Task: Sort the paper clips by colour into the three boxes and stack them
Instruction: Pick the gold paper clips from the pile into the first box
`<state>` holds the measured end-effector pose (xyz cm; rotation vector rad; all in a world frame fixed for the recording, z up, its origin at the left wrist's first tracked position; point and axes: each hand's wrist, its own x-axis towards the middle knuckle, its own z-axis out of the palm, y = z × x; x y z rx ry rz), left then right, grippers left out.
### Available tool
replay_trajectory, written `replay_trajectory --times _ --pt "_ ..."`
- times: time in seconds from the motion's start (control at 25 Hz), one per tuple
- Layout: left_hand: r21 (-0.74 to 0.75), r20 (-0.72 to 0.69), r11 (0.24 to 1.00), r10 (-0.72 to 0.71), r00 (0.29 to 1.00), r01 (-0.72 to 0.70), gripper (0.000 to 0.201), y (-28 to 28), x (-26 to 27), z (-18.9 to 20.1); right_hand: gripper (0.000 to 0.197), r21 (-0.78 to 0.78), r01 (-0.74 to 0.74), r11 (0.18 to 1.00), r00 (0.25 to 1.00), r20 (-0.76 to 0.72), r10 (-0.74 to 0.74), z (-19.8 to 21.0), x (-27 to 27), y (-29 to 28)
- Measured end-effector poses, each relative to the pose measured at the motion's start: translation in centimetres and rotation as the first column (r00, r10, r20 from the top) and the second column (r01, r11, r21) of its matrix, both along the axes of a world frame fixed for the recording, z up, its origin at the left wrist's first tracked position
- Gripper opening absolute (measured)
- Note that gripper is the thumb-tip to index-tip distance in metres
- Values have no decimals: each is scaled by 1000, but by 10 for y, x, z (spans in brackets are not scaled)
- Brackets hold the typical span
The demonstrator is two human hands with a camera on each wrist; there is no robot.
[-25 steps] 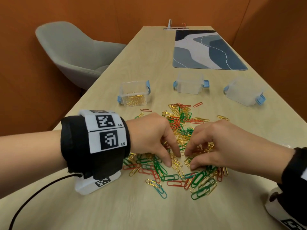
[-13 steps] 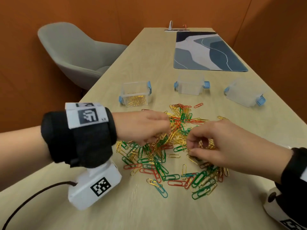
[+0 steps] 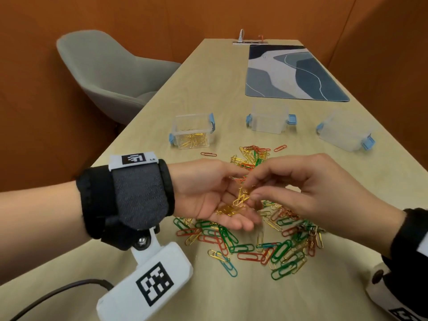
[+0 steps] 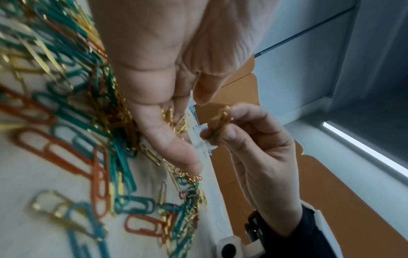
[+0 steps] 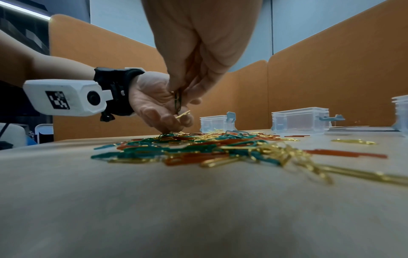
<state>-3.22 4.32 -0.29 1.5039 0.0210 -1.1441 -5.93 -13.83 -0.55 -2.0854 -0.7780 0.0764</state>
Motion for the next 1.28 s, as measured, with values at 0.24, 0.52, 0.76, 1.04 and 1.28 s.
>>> replay_trajectory --times 0.24,0.52,0.76,1.04,1.28 --pt "253 228 960 64 972 -123 36 3 9 4 19 -428 169 888 982 147 -116 -8 8 -1" --pt "652 681 758 -574 454 -20 13 -4 0 -1 15 -649 225 727 973 109 -204 -6 8 -4" --pt "663 717 728 -552 426 -174 25 -5 3 1 16 -642 241 728 970 125 -211 1 2 -4" --pt "686 717 703 -606 345 -188 23 -19 13 -3 14 -628 225 745 973 100 -209 -2 10 -2" --pt "676 712 712 -566 415 -190 13 -9 17 -2 21 -582 263 769 963 108 -248 -4 12 -3"
